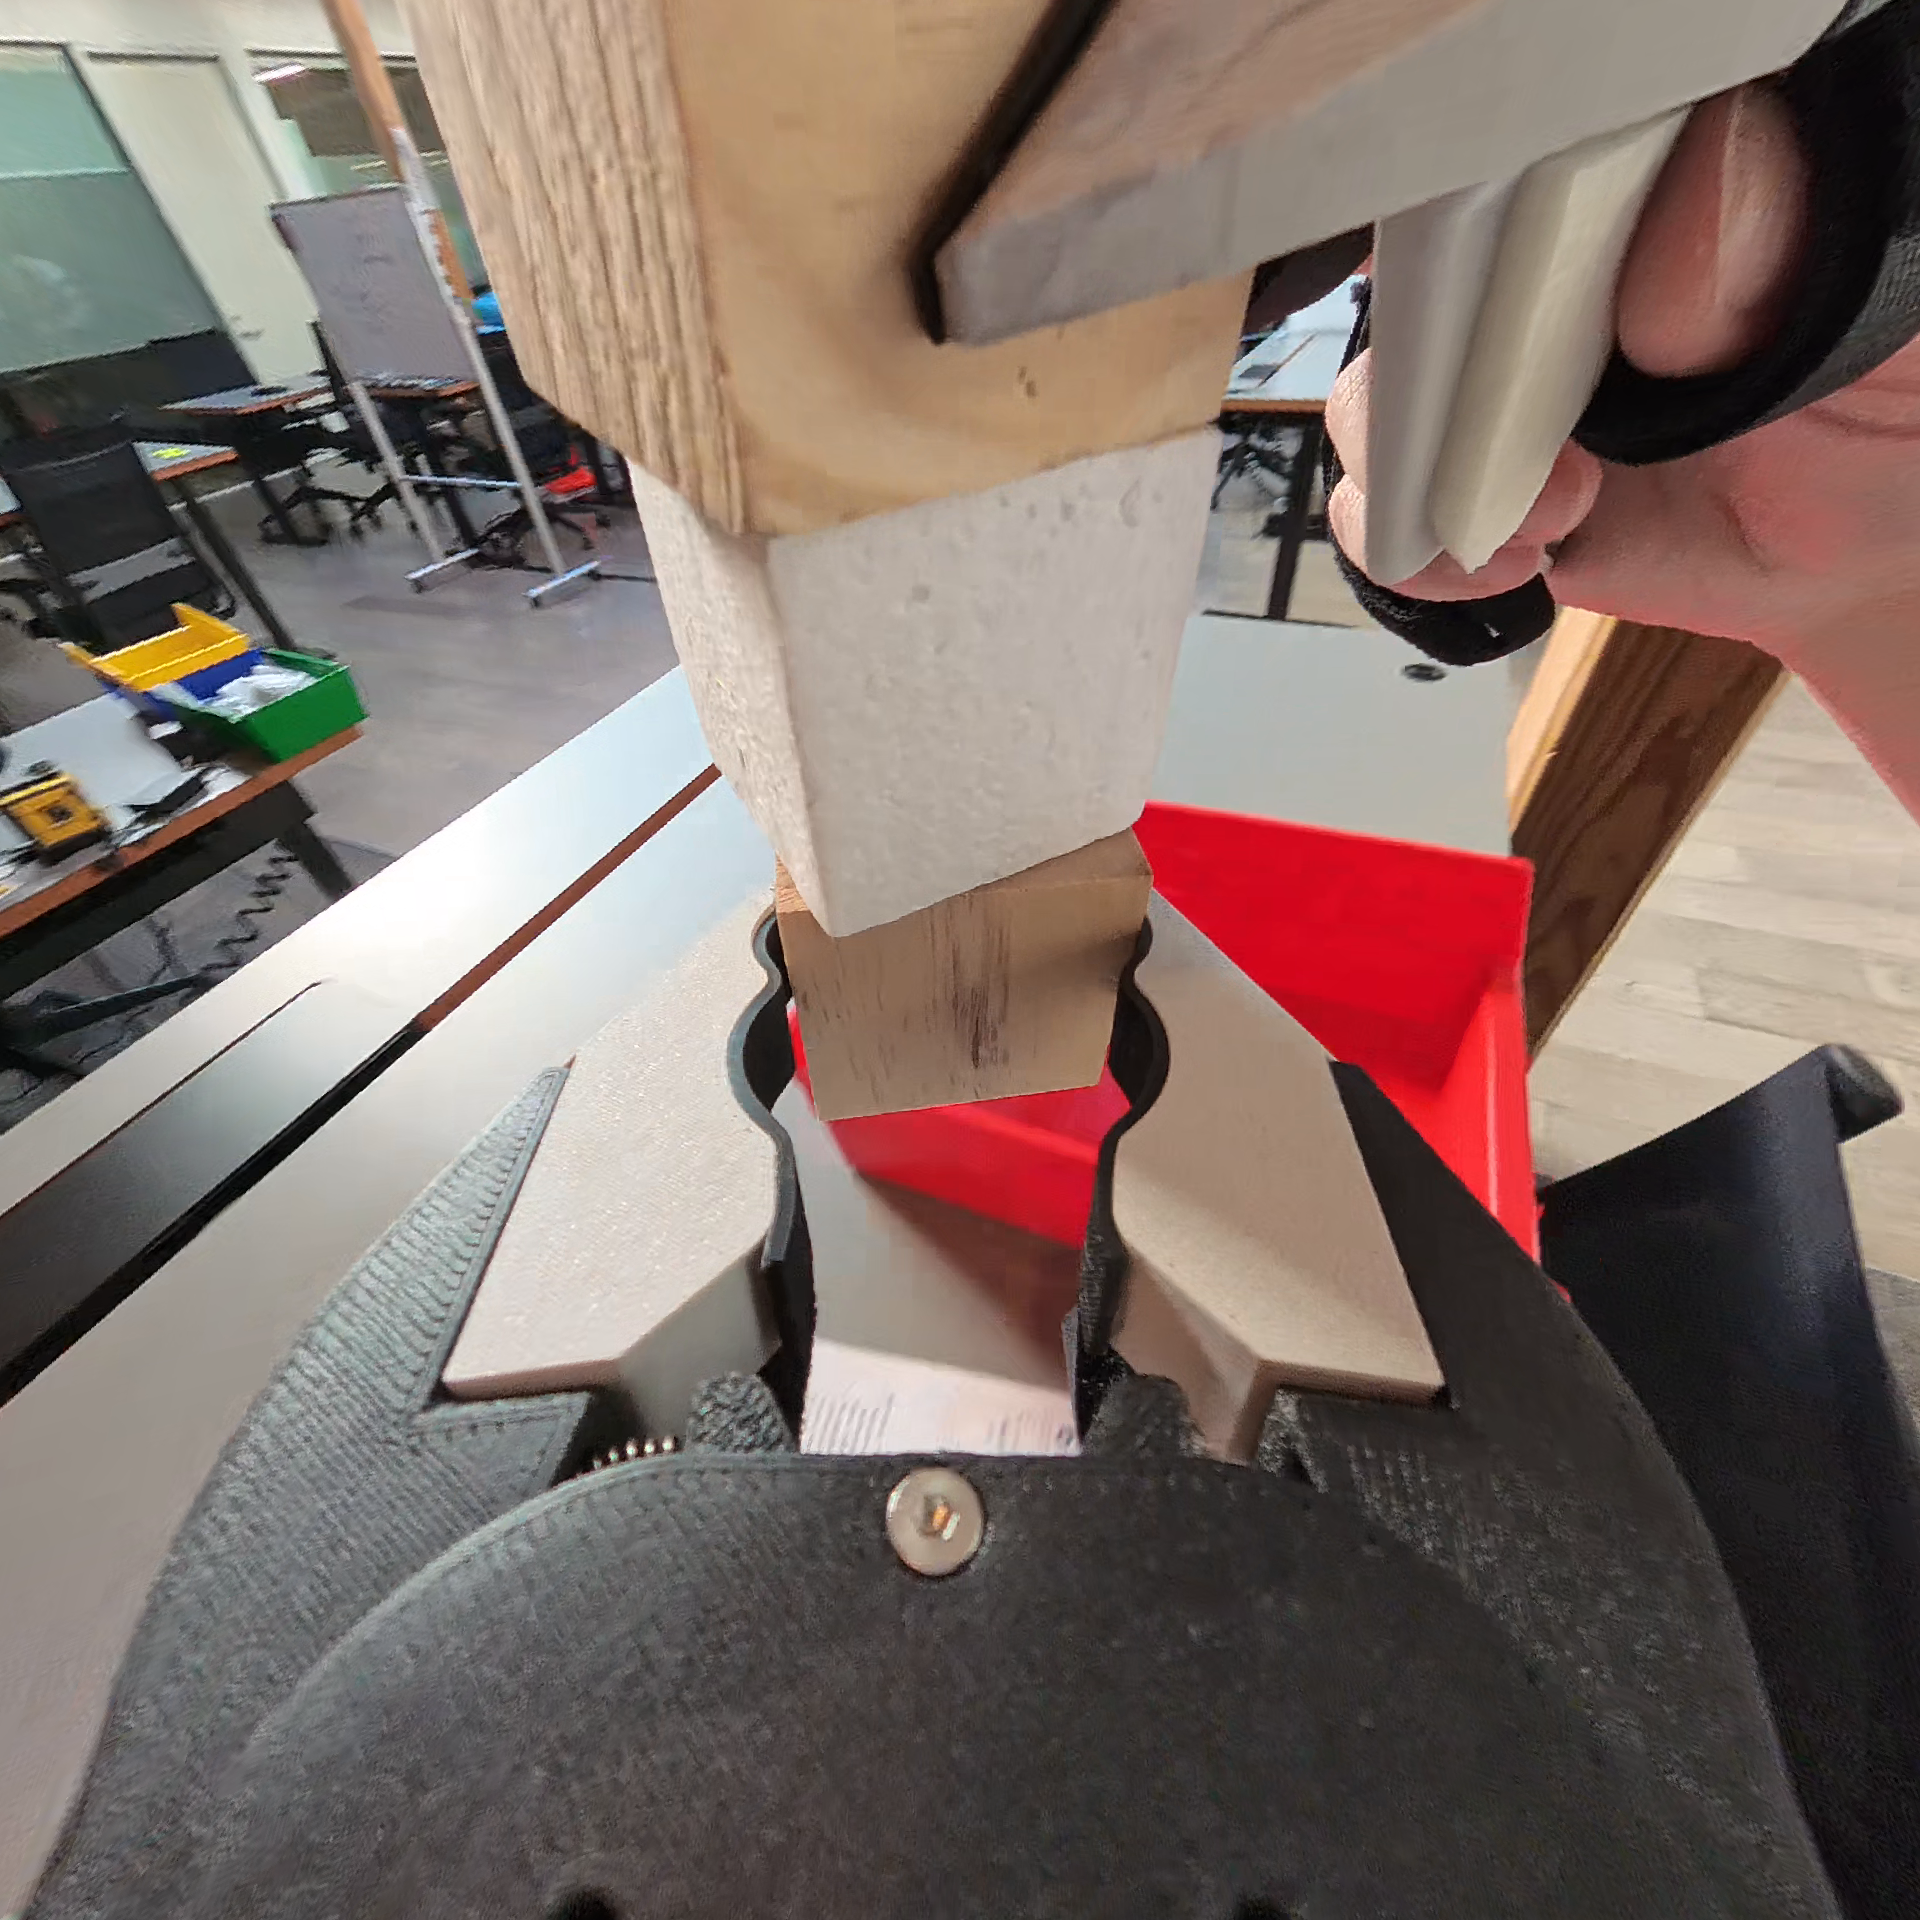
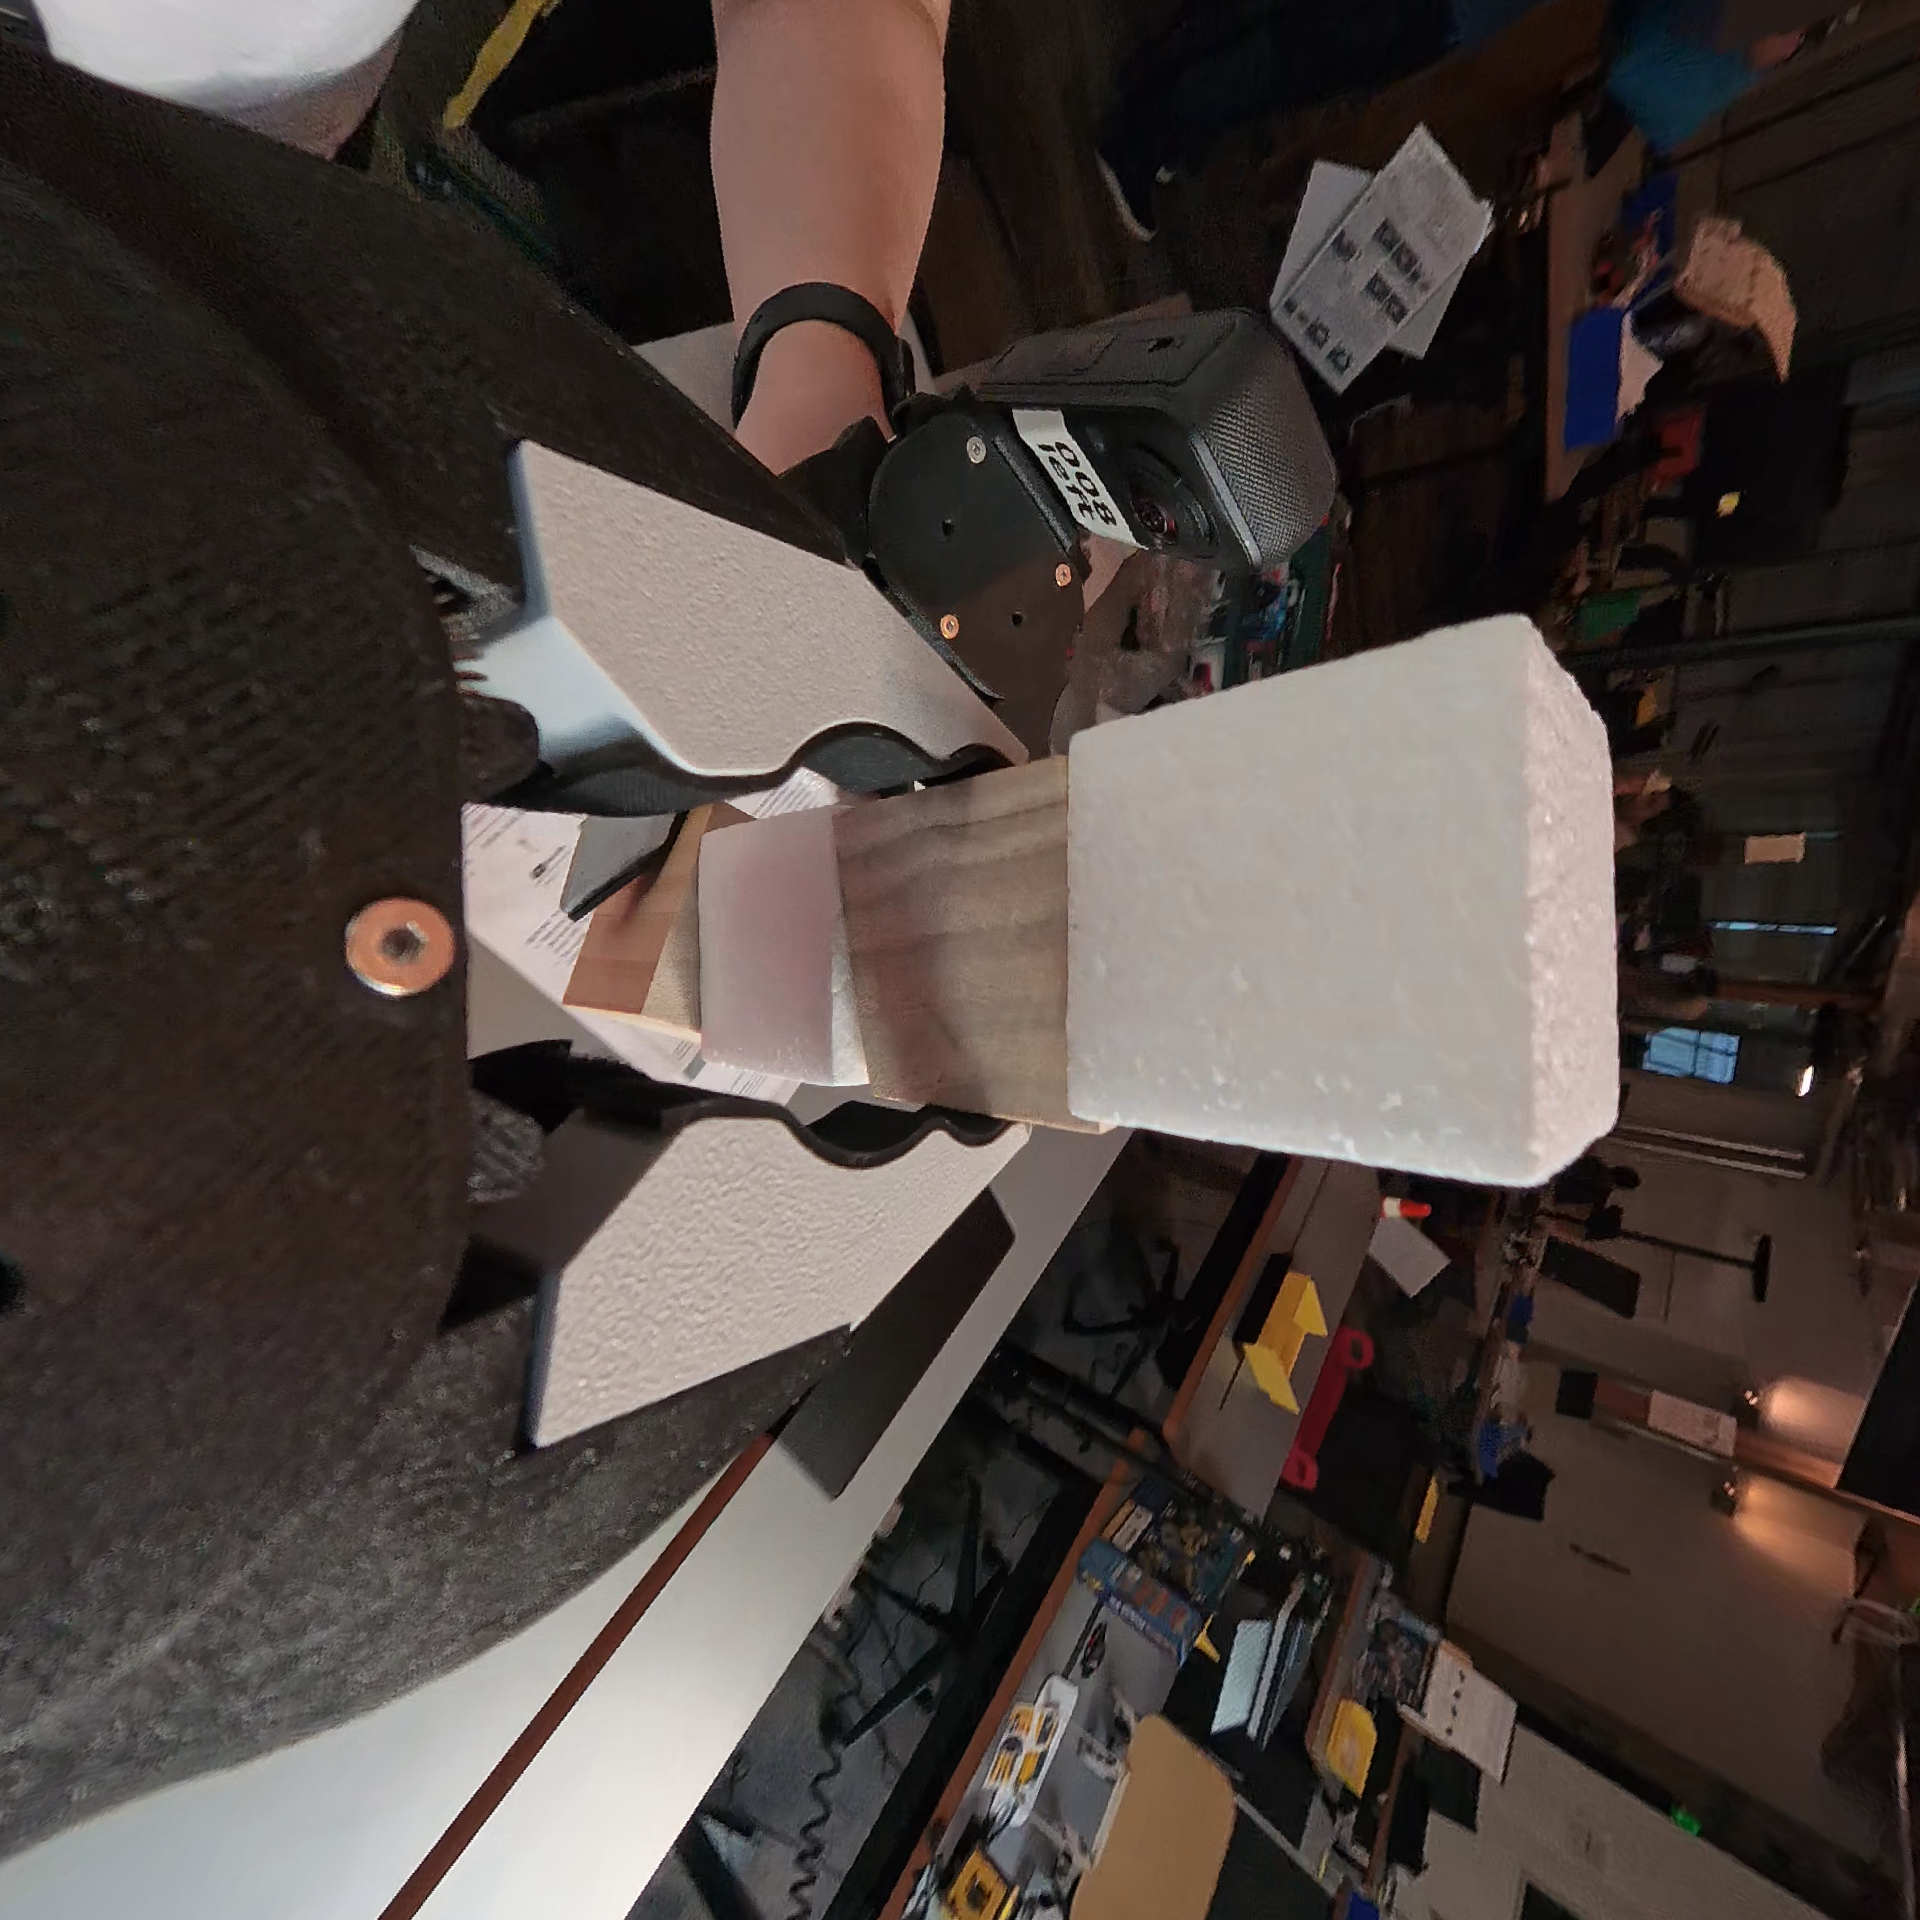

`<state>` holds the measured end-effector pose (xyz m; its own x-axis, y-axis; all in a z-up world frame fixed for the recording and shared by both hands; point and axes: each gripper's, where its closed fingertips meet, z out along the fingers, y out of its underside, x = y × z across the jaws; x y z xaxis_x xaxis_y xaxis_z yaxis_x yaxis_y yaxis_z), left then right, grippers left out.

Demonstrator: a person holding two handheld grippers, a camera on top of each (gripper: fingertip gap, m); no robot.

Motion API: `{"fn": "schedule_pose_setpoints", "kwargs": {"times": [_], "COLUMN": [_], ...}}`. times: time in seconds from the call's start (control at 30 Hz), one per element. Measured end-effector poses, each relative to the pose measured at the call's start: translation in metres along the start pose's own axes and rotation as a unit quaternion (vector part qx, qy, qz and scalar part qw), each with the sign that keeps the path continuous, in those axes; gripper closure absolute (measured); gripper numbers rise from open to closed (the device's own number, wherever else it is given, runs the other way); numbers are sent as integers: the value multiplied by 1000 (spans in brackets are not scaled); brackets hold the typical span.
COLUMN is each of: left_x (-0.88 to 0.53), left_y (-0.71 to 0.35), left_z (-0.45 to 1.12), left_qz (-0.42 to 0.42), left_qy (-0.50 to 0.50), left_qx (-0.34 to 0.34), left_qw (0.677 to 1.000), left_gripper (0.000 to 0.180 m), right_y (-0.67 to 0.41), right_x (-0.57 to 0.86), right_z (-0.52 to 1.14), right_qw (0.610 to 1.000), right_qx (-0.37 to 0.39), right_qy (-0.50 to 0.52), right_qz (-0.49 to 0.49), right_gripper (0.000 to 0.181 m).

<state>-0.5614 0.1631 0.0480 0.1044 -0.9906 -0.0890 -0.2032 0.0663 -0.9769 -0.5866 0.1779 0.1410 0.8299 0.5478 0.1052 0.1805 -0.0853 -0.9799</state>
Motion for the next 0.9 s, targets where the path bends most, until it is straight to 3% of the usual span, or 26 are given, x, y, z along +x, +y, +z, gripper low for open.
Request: {"fn": "schedule_pose_setpoints", "kwargs": {"times": [0.07,0.23,0.33,0.5,0.6,0.73,0.8,0.9], "left_x": [28,69,68,50,26,-32,-52,-63], "left_y": [-5,53,89,96,126,186,205,216], "left_z": [44,109,112,45,-33,-158,-202,-219], "left_qz": [-18,-69,-67,-53,-25,-5,-30,-85], "left_qy": [43,88,76,21,-57,-206,-227,-172], "left_qx": [9,-45,-109,-122,-172,-262,-259,-208], "left_qw": [999,993,989,991,983,943,939,959], "left_gripper": [121,118,89,96,101,101,101,101], "right_y": [19,109,179,276,305,306,275,204], "right_x": [32,74,84,80,70,71,53,-8], "right_z": [-40,-104,-118,-123,-120,-123,-107,-36], "right_qw": [998,988,975,926,904,888,903,953], "right_qx": [-37,-107,-171,-333,-386,-403,-364,-241], "right_qy": [48,103,118,145,147,215,227,182], "right_qz": [-2,41,81,109,106,50,23,-23], "right_gripper": [122,122,123,123,122,87,86,95]}}
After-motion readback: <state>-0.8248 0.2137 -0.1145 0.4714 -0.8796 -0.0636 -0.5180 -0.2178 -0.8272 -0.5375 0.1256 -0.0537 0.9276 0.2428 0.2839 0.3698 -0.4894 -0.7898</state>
